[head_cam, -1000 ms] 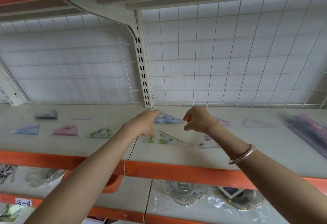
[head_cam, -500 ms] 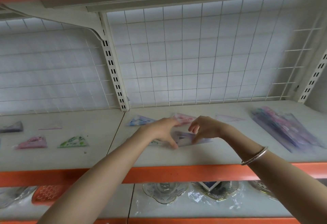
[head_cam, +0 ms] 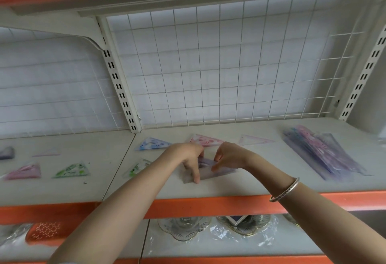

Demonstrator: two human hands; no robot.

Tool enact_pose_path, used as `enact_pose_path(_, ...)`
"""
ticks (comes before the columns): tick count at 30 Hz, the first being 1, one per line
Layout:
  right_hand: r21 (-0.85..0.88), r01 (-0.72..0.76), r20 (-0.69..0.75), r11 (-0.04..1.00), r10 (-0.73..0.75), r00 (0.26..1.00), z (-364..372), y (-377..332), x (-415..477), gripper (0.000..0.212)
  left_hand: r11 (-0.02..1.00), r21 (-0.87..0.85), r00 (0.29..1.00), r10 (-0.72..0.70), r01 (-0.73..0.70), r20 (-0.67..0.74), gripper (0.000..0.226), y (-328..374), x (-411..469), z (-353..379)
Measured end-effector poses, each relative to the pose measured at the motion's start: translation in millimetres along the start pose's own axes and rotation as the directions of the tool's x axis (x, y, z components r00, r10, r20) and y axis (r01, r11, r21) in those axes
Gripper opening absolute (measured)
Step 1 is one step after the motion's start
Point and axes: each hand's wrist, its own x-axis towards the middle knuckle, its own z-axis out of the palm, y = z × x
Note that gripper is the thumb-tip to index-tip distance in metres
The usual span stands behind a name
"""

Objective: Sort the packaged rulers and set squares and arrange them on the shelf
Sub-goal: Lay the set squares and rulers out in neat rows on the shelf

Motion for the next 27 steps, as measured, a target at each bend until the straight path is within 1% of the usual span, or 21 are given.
enact_pose_path(3, 0.021, -0.004, 0.080, 1.000, 0.002, 0.997, -2, 3, -3, 0.043, 1.000, -0.021, 0.999, -0.006, 0.007, 0.035, 0.087, 4, -2, -3)
enact_pose_path(5, 0.051, 0.003, 0.095, 0.999, -0.007, 0.995, -1, 5, -8, 0.041, 1.000, -0.023, 1.000, -0.015, 0.015, 0.007, 0.084, 6, -3, -1)
enact_pose_path(6, 0.082, 0.012, 0.080, 0.997, -0.018, 0.997, 0, 7, -10, 0.037, 0.999, -0.038, 1.000, -0.011, 0.010, -0.025, 0.080, 7, -3, 2)
enact_pose_path(8, 0.149, 0.057, 0.002, 0.987, -0.057, 0.998, 4, 12, -10, 0.025, 0.994, -0.112, 0.993, 0.004, -0.017, -0.116, 0.071, 8, -3, 10)
enact_pose_path(9, 0.166, 0.087, -0.049, 0.982, -0.080, 0.996, 6, 15, -10, 0.023, 0.987, -0.158, 0.986, 0.010, -0.037, -0.167, 0.065, 8, -2, 14)
enact_pose_path(12, 0.182, 0.202, -0.186, 0.962, -0.168, 0.968, 10, 22, -9, 0.024, 0.957, -0.260, 0.942, 0.034, -0.128, -0.335, 0.046, 6, 1, 28)
enact_pose_path(14, 0.188, 0.270, -0.261, 0.944, -0.217, 0.941, 13, 25, -9, 0.025, 0.935, -0.298, 0.896, 0.045, -0.194, -0.442, 0.043, 5, 1, 34)
enact_pose_path(16, 0.163, 0.293, -0.285, 0.942, -0.240, 0.928, 16, 27, -8, 0.024, 0.893, -0.369, 0.862, 0.040, -0.257, -0.505, 0.045, 6, 0, 40)
enact_pose_path(17, 0.144, 0.286, -0.277, 0.947, -0.239, 0.931, 18, 29, -6, 0.025, 0.865, -0.418, 0.860, 0.030, -0.278, -0.510, 0.048, 8, -1, 42)
enact_pose_path(20, 0.065, 0.258, -0.221, 0.964, -0.238, 0.946, 26, 29, -4, 0.033, 0.766, -0.567, 0.877, -0.006, -0.305, -0.480, 0.057, 12, 3, 51)
enact_pose_path(22, 0.028, 0.219, -0.190, 0.975, -0.210, 0.959, 30, 25, -3, 0.034, 0.700, -0.642, 0.881, -0.037, -0.314, -0.472, 0.059, 15, 8, 56)
enact_pose_path(25, 0.062, 0.161, -0.139, 0.985, -0.151, 0.979, 29, 20, -2, 0.032, 0.606, -0.729, 0.874, -0.108, -0.319, -0.473, 0.055, 15, 12, 56)
enact_pose_path(27, 0.134, 0.146, -0.140, 0.980, -0.127, 0.982, 25, 20, 0, 0.036, 0.532, -0.775, 0.844, -0.189, -0.342, -0.502, 0.047, 12, 14, 55)
